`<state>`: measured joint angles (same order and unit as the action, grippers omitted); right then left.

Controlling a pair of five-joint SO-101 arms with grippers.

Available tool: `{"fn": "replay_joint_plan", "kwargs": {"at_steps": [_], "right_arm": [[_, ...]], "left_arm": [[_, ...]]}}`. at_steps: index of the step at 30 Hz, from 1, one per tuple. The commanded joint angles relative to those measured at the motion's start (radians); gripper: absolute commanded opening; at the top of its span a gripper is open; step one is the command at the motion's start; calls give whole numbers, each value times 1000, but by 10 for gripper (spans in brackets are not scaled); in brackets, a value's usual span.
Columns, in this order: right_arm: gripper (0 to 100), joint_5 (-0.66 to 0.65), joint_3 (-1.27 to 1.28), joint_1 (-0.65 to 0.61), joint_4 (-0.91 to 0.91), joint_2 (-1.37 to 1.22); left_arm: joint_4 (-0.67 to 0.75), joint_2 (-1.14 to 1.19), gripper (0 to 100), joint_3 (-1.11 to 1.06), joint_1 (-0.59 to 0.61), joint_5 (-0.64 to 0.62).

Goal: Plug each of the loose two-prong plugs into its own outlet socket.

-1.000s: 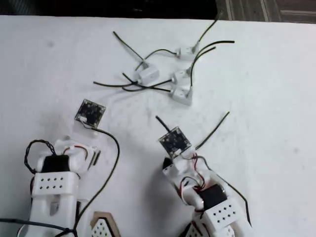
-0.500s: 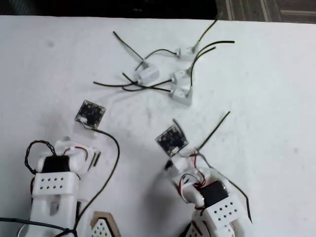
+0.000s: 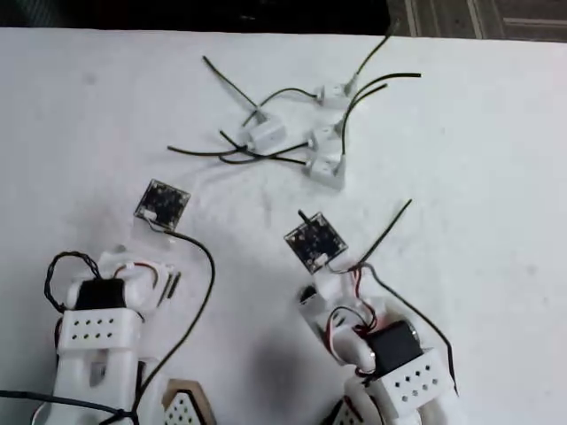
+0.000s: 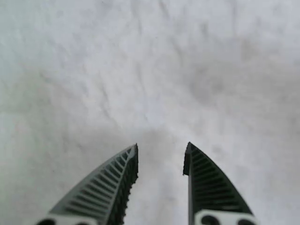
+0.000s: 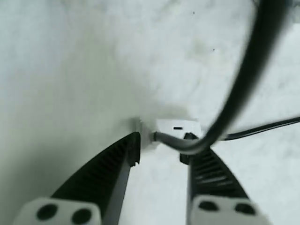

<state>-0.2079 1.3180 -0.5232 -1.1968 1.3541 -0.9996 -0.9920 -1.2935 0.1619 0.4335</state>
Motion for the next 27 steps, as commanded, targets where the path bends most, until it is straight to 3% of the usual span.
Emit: {"fn": "replay_joint_plan", "kwargs": {"at_steps": [1,12,18,27], "right_arm": [[37,3,-44,5,-44,2],[17,3,-29,10,-77,-5],[17,2,-26,58,-50,-189],[17,11,-26,53,211,-489]], "left_arm": [[17,-25,174,2,5,8],[17,-25,174,-2,10,8],[17,-25,173,-2,10,8],[17,-25,173,-2,10,8]]}}
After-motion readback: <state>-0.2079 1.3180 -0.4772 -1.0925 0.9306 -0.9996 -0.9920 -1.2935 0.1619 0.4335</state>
